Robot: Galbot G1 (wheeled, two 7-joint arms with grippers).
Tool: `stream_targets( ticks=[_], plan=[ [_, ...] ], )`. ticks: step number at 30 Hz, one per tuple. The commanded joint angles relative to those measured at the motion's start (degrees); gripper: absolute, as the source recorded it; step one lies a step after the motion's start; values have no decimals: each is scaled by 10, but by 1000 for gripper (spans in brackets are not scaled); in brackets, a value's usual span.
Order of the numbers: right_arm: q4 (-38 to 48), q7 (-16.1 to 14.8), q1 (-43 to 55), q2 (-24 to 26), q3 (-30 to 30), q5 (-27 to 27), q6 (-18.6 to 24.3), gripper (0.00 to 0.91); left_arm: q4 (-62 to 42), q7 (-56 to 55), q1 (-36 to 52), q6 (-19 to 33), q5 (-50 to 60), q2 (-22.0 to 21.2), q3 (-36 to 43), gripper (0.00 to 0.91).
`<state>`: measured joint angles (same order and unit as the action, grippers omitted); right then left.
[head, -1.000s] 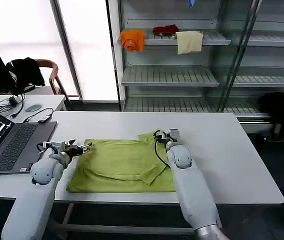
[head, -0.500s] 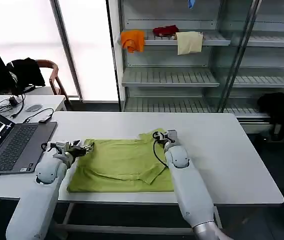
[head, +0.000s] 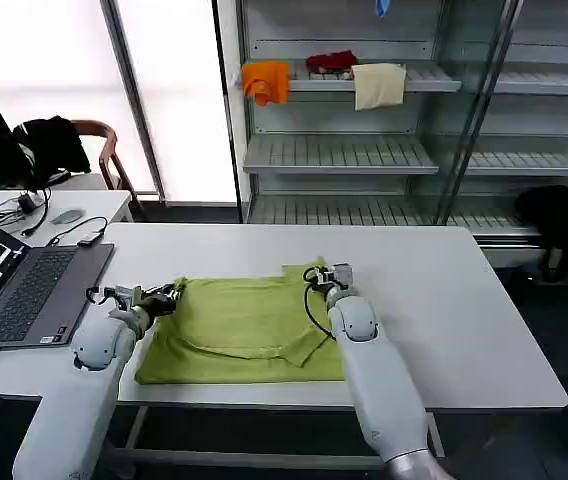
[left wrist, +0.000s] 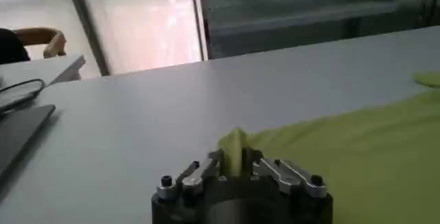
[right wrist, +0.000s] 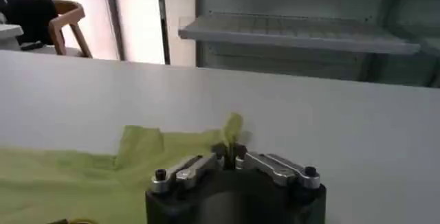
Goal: Fold and organize the clothes.
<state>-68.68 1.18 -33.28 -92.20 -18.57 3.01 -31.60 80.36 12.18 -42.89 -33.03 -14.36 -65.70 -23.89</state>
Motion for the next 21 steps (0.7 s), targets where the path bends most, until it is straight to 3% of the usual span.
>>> stream_targets(
  ticks=[1, 5, 14, 21],
  plan=[
    [-62, 4, -17, -17, 0, 20, 5, 0, 17, -8, -4, 16, -13, 0, -11, 0],
    [-128, 13, -37, -6, 8, 59, -4, 0, 55, -20, -17, 24, -49, 10, -26, 0],
    [-286, 29, -115, 27, 26, 86, -17, 0, 145, -4, -93, 24, -102, 31, -63, 0],
    [-378, 12, -221, 52, 21, 83, -18, 0, 201, 6, -165, 31, -129, 28, -93, 0]
  ],
)
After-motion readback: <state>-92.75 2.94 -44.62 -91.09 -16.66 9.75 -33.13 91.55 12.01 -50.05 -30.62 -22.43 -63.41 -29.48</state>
